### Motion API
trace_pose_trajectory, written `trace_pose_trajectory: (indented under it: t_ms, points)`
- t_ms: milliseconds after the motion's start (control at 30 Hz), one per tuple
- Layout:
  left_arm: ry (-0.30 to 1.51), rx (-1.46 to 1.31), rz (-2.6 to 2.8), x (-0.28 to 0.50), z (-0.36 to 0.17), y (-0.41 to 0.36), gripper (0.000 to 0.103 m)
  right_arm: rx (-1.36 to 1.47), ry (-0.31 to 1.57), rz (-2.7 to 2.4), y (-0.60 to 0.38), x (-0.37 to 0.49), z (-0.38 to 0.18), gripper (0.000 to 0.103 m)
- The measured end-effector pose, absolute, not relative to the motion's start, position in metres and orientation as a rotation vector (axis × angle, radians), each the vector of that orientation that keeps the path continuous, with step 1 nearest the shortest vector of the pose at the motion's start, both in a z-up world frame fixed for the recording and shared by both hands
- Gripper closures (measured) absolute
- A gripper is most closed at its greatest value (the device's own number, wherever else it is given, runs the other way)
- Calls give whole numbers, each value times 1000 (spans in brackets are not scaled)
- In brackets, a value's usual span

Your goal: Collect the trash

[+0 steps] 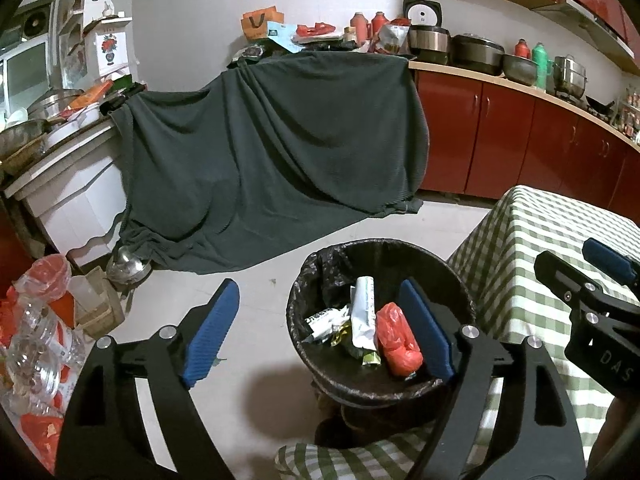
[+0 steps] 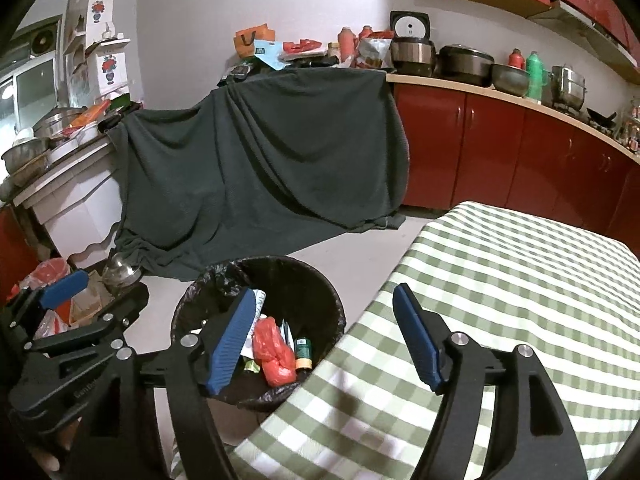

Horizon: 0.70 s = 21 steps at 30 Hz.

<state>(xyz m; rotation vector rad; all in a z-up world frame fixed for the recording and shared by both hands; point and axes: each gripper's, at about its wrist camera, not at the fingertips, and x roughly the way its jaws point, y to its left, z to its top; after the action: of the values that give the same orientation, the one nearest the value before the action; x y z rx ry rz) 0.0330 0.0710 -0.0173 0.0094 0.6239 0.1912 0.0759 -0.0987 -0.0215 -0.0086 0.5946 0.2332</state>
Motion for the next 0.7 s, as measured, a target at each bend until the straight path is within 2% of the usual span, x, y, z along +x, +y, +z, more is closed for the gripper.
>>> trace_pose_trajectory:
  t_ms: [367, 700]
  points:
    - [592, -6, 191, 2, 4, 72, 14, 5, 562, 235, -105, 52, -8, 31]
    - [564, 2, 175, -12, 17, 70, 13, 9, 540, 224, -108, 39, -1, 30]
